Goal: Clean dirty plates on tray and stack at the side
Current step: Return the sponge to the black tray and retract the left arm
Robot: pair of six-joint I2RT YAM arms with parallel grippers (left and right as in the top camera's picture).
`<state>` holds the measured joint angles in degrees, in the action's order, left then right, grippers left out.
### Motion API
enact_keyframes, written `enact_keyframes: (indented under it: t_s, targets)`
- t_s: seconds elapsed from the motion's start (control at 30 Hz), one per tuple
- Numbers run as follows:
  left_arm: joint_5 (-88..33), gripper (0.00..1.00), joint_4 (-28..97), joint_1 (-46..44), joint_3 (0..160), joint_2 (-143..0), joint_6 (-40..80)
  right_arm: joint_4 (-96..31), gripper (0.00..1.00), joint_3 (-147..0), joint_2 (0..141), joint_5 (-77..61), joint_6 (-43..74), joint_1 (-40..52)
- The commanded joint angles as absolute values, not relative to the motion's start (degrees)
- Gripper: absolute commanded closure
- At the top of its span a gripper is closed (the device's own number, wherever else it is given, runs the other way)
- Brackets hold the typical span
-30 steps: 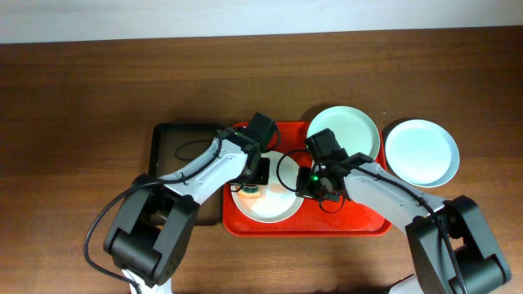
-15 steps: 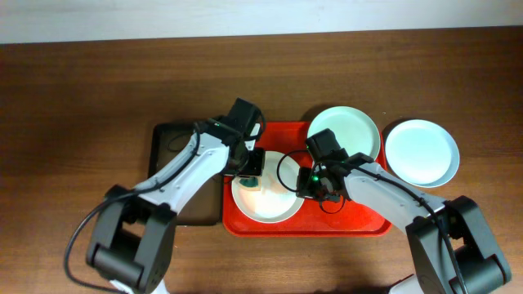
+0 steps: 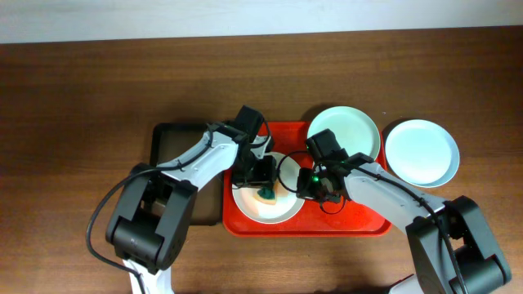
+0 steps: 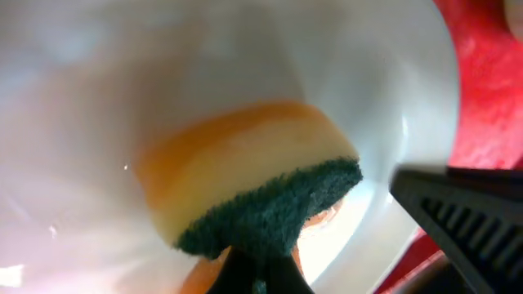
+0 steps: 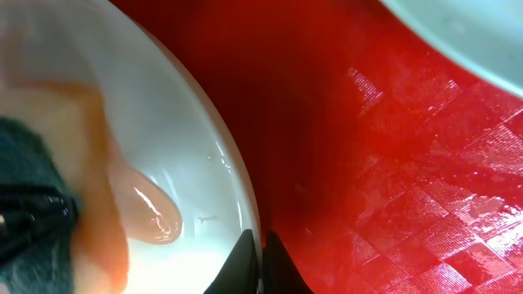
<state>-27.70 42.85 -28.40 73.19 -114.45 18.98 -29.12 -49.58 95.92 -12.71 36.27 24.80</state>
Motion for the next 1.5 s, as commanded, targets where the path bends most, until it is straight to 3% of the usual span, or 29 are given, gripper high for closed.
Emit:
enact_keyframes:
  t_s: [0.0, 0.27, 0.6, 0.63, 0.67, 0.7, 0.8, 0.97, 1.07, 1.1, 1.13, 1.2, 1.23, 1.47]
  targets:
    - [-28.56, 1.00, 46.02, -26.11, 75.64, -110.85, 16.34, -29.15, 0.96, -48.80, 95.24, -13.08, 36.88, 25.12]
    - [2.13, 1.00, 61.39, -15.16, 75.57, -96.55, 16.38, -29.12, 0.96, -48.80, 95.24, -13.06, 36.88, 25.12]
    - [5.87, 1.00, 47.27, -11.38, 58.33, -96.68, 16.45, -29.10, 0.96, -48.80, 95.24, -13.04, 36.88, 25.12]
    - [5.87, 0.80, 46.52, -11.31, 57.65, -96.66, 16.45, -29.10, 0.96, -48.80, 95.24, -13.06, 36.88, 25.12]
    - [5.82, 0.36, 46.57, -11.29, 57.65, -96.66, 16.45, -29.10, 0.96, -48.80, 95.24, -13.06, 36.88, 25.12]
    - [5.80, 0.28, 47.05, -11.29, 58.04, -96.60, 16.45, -29.10, 0.96, -48.80, 95.24, -13.06, 36.88, 25.12]
    - [5.19, 0.23, 52.47, -11.09, 64.38, -95.46, 16.45, -29.10, 0.94, -48.80, 95.24, -13.06, 36.88, 25.12]
    - [1.28, 0.19, 58.87, -6.31, 73.47, -86.32, 18.41, -29.15, 0.65, -48.80, 95.24, -13.06, 36.91, 25.12]
    - [1.26, 0.18, 61.39, 0.69, 73.60, -79.64, 18.79, -29.15, 0.60, -48.80, 95.24, -13.10, 36.93, 25.12]
    - [1.30, 0.11, 62.33, 2.11, 73.60, -78.94, 18.79, -29.15, 0.62, -48.80, 95.24, -13.10, 36.93, 25.12]
    - [1.26, 0.01, 62.81, 3.18, 73.60, -78.72, 18.79, -29.15, 0.72, -48.80, 95.24, -13.08, 36.93, 25.12]
    - [1.26, 0.01, 62.89, 3.66, 73.56, -78.78, 18.79, -29.12, 0.92, -48.80, 95.24, -13.08, 36.91, 25.12]
    - [1.26, 0.01, 62.87, 3.66, 73.56, -78.78, 18.79, -29.15, 0.96, -48.80, 95.24, -13.06, 36.91, 25.12]
    - [1.28, 0.01, 62.89, 3.66, 73.56, -78.78, 18.79, -32.53, 0.96, -52.75, 94.37, -17.89, 34.98, 23.44]
